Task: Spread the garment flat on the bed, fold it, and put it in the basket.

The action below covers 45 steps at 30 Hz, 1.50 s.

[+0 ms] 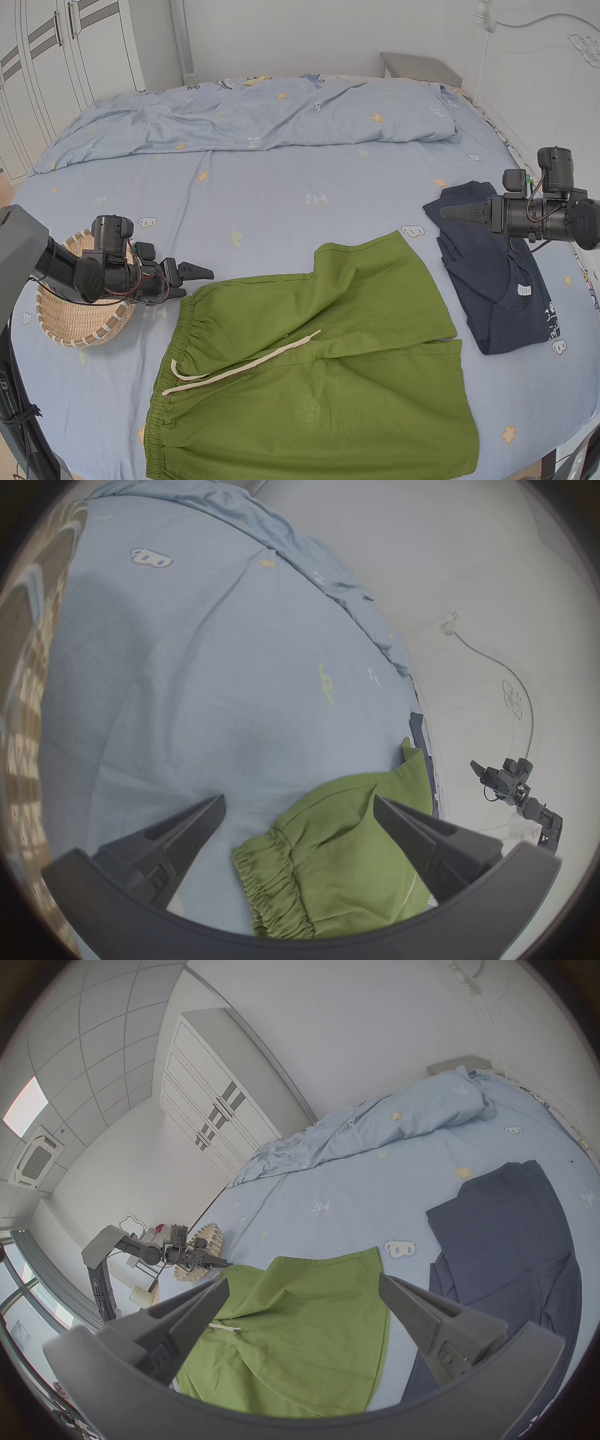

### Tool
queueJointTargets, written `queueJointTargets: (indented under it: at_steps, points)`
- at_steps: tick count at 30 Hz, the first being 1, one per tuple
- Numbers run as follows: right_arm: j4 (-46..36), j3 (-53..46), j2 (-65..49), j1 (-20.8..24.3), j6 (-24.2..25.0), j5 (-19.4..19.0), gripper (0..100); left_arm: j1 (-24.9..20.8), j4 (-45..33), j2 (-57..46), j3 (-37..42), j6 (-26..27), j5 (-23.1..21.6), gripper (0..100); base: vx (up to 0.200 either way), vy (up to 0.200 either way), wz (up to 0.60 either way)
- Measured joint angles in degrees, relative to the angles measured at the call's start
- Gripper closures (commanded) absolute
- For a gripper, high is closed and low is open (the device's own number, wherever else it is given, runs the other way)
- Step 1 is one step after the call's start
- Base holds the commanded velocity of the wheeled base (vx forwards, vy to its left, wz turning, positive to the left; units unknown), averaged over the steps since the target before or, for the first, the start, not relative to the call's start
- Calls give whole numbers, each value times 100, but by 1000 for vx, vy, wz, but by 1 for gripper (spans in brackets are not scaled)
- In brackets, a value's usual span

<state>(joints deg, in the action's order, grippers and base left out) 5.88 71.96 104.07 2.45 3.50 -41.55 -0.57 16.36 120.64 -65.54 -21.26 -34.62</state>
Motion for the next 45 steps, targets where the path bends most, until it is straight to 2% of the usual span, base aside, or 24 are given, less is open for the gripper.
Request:
queueJointTargets:
  at_steps: [5,6,28,45]
  points:
    - [-5,-11,32,29,2,0,0,-24,-11,11,63,16,-38,0,0,0,0]
    - [-7,-11,39,33,2,0,0,-24,-16,11,73,18,-40,100,0,0,0]
    - [-18,202,325,35,9,0,0,16,22,-22,138,29,-33,100,0,0,0]
    - [33,1925,2037,107,17,90,0,37,115,-363,179,35,24,100,0,0,0]
